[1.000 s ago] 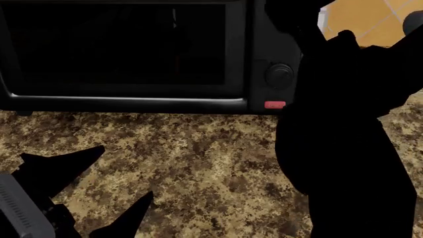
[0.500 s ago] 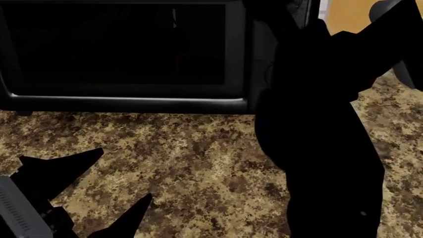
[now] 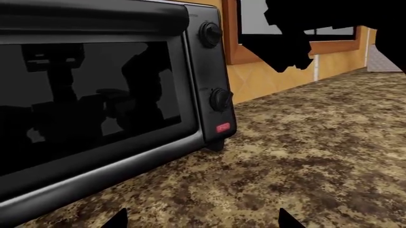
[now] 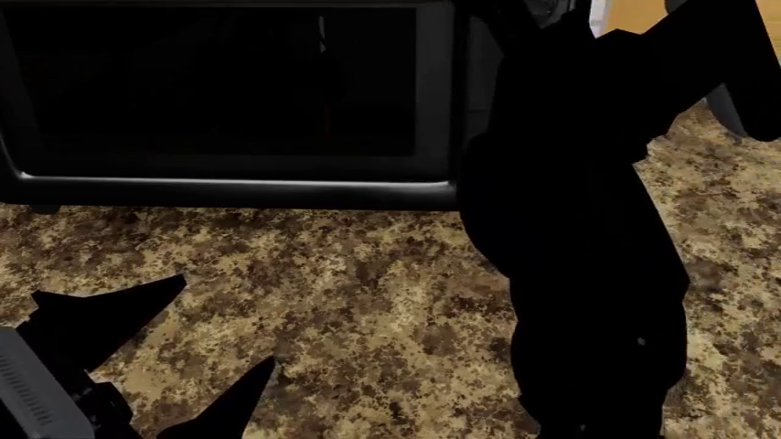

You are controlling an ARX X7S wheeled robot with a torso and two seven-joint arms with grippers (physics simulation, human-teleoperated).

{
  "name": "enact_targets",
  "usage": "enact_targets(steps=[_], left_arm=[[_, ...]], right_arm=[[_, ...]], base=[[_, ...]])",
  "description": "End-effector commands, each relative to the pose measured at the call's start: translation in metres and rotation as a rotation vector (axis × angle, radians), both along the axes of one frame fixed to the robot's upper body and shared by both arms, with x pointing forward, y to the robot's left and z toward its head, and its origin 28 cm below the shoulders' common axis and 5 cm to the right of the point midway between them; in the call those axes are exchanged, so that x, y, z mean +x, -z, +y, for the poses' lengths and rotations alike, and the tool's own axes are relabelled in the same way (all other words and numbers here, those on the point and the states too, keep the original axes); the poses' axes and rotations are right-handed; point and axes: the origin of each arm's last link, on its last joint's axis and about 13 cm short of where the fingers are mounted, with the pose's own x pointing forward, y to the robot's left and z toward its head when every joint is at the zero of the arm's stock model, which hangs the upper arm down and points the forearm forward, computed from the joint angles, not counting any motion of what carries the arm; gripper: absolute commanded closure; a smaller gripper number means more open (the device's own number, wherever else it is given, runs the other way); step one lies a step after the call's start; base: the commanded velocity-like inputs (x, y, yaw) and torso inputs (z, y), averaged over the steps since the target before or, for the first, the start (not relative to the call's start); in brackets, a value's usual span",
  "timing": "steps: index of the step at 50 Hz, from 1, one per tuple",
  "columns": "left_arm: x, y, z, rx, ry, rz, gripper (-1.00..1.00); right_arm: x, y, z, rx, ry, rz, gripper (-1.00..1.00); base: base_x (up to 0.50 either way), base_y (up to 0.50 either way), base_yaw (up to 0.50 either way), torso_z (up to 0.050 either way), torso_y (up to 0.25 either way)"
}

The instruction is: Decrease the toaster oven temperature.

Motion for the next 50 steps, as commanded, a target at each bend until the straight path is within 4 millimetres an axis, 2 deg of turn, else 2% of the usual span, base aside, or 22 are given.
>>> enact_targets(steps=[1, 28, 50], left_arm=[[0.001, 0.001, 0.001, -0.002, -0.006, 0.002, -1.0], [-0.003, 0.003, 0.003, -0.003, -0.013, 0.001, -1.0], [-0.004, 0.005, 0.004, -0.008, -0.019, 0.001, -1.0]], right_arm=[[0.007, 0.0, 0.0, 0.0, 0.009, 0.006, -1.0], [0.023, 0.008, 0.0, 0.035, -0.007, 0.056, -1.0], [0.028, 0.01, 0.005, 0.027, -0.064, 0.062, -1.0]], base=[[0.0, 0.0, 0.0, 0.0, 0.0], [0.0, 0.0, 0.0, 0.0, 0.0], [0.0, 0.0, 0.0, 0.0, 0.0]])
